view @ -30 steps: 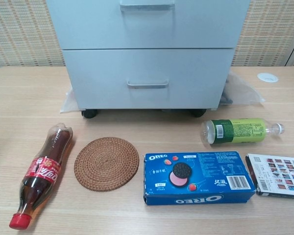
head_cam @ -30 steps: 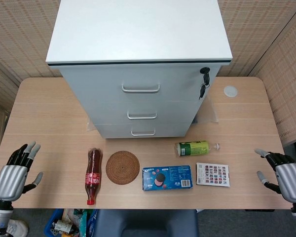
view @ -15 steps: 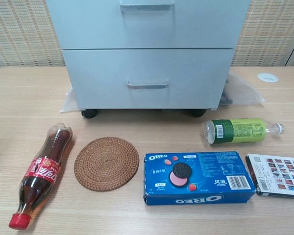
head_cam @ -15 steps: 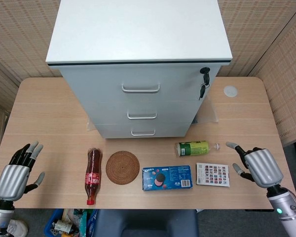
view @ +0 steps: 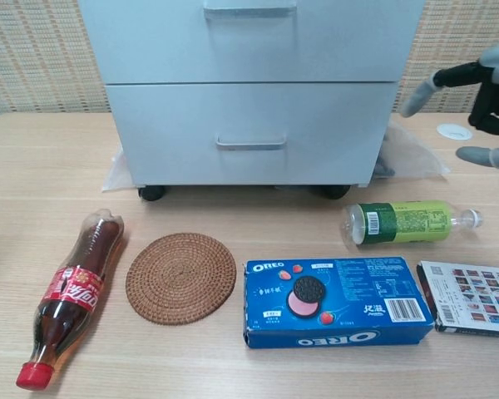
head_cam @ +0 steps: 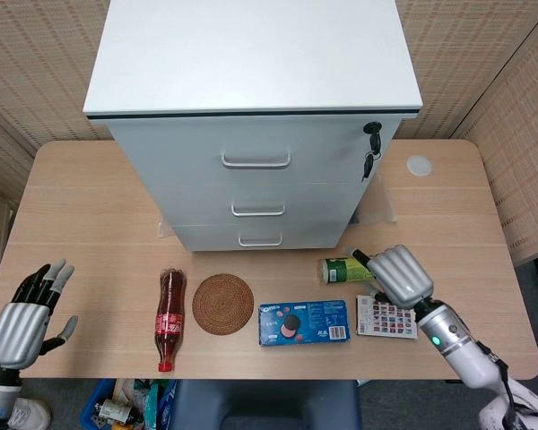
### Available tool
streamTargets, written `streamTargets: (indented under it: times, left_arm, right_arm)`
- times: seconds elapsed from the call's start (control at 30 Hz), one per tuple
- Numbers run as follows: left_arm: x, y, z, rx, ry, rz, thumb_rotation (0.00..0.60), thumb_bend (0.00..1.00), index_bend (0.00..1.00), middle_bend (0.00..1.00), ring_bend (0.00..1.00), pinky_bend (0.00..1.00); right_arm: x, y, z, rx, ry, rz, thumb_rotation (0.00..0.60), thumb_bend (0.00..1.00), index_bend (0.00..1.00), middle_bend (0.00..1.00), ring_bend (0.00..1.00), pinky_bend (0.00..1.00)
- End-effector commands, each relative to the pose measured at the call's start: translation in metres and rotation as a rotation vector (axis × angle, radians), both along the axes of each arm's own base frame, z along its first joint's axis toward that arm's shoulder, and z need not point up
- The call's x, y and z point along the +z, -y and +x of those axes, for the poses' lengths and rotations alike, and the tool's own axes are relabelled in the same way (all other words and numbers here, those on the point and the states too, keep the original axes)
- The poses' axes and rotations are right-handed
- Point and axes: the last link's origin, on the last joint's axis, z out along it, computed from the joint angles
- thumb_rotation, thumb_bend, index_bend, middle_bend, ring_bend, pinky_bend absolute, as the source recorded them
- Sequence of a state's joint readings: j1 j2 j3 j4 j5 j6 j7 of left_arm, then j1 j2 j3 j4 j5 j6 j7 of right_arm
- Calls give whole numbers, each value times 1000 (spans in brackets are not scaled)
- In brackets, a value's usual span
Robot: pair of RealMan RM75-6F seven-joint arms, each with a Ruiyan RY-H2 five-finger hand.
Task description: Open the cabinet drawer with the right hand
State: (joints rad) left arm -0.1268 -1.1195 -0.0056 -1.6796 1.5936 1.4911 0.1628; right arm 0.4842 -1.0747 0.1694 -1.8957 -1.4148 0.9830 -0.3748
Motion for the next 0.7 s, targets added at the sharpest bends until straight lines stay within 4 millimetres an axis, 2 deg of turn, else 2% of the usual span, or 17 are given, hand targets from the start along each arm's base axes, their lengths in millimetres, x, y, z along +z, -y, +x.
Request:
streamTargets:
  times: [0.03,0.37,0.7]
  left_arm:
    - [0,0,0,-1,0,1,600,339,19,0,24,125]
    - [3,5,-2,9,1,5,600,339,19,0,24,125]
    - [5,7,-4,16,2,9,600,339,19,0,24,125]
  right_arm:
    - [-16,12,20,20,-7,36,600,338,193,902,918,826]
    - [-53,34,49,49,-59,106,600,339,147,902,918,826]
    - [-76,49,62,42,-85,129,600,340,147,902,919,826]
